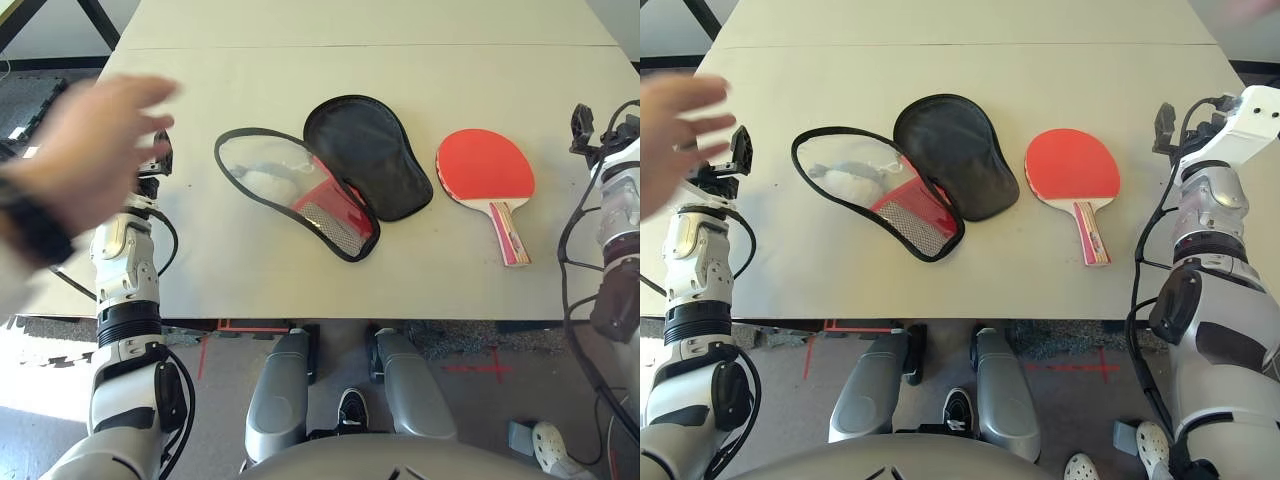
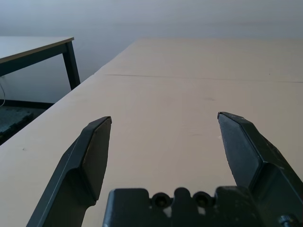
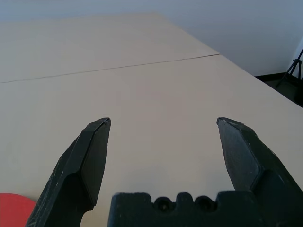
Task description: Store the ping-pong paddle in its case and zip it.
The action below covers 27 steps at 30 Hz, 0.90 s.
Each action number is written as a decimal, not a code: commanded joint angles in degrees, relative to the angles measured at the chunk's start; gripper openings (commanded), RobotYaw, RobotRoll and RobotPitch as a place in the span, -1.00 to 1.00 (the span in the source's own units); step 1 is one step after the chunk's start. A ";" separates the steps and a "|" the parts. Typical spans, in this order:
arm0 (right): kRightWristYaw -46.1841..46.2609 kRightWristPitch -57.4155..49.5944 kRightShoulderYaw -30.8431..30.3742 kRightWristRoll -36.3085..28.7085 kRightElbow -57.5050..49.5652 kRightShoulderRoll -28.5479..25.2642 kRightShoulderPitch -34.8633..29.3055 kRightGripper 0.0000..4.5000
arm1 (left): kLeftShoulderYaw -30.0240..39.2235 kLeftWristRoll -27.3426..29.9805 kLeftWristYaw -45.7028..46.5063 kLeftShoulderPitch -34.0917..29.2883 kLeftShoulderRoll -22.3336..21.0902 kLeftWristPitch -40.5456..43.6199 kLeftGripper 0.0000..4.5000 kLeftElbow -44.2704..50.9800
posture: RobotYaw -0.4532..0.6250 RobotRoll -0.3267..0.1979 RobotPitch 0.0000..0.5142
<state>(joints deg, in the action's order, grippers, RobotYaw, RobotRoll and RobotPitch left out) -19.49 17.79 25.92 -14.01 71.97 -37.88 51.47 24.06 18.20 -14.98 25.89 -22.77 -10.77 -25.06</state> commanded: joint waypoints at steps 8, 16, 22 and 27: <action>0.04 -0.82 0.06 -0.37 0.23 1.23 -0.10 0.98 | 1.36 1.36 1.28 0.03 -2.00 3.01 1.00 4.54 | 0.35 0.25 -0.12; 0.10 -2.15 -0.79 0.36 0.54 2.80 1.94 0.98 | -3.42 6.71 -3.35 1.57 -6.61 19.85 1.00 22.92 | 0.41 0.25 -0.13; 0.61 -2.93 -0.90 0.19 0.04 4.36 3.24 0.98 | -11.66 13.17 -10.23 4.04 -9.17 35.42 1.00 36.31 | 0.36 0.25 -0.10; 0.36 -4.57 -1.30 0.18 -1.19 5.13 3.42 0.98 | -17.24 16.80 -15.63 4.91 -9.58 43.34 1.00 41.72 | 0.26 0.25 -0.08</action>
<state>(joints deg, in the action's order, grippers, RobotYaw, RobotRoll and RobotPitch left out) -19.28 14.27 25.16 -13.84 71.83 -33.11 54.96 9.15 33.36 -28.33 30.79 -31.67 29.76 13.85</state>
